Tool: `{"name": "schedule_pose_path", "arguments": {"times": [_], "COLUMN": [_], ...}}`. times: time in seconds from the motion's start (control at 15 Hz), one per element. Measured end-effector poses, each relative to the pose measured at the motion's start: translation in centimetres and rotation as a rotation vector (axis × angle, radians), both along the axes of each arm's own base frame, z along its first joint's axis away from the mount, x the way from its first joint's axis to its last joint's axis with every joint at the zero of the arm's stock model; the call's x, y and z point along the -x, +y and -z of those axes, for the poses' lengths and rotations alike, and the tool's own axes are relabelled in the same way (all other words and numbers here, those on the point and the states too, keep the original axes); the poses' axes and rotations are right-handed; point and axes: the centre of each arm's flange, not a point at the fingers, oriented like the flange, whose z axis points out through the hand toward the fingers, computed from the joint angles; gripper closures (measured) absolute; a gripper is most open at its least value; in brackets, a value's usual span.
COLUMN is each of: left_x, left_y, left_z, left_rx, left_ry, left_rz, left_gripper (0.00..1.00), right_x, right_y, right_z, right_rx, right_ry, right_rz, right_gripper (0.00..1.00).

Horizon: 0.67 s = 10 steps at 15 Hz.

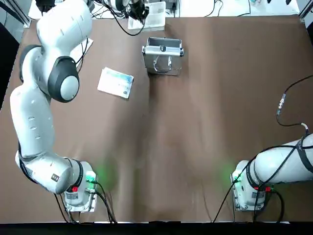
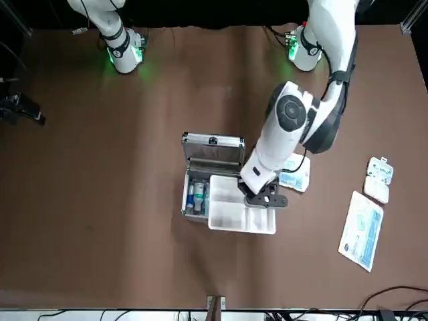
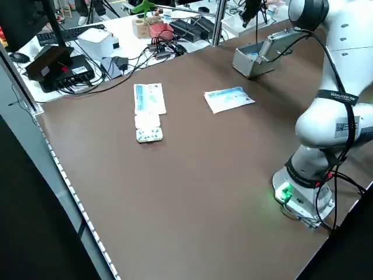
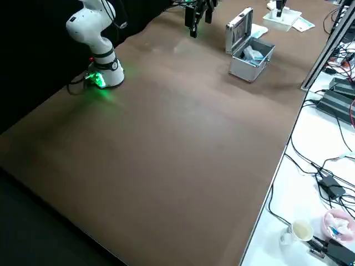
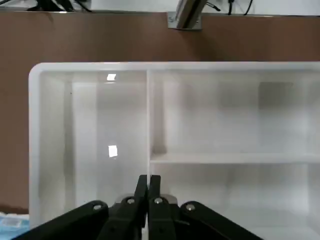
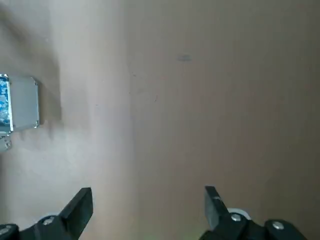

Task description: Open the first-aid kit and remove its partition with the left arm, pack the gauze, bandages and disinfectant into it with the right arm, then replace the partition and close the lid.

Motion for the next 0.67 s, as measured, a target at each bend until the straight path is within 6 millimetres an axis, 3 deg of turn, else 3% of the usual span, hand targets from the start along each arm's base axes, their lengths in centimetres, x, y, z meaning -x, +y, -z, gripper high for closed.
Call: {"name": "schedule_pose_path", "arguments": {"times": [0.33,0.67], "left_x": [1.0,1.5], "left_y": [-3.6,-4.4], "left_z": [2.9,2.9], "left_rx": [0.021,0.024], "left_ry": [-0.021,-0.022], "left_rz": [0.031,0.037], "left_gripper": [0.97,0.97], "right_x": [0.0,0.0], "right_y": [-1.5,-2.2], "right_z": [0.9,1.1], "right_rx": [0.017,0.017], "right_ry": [0.004,0.007], "right_rz": [-0.087,-0.08], "right_gripper": [0.01,0.01]}}
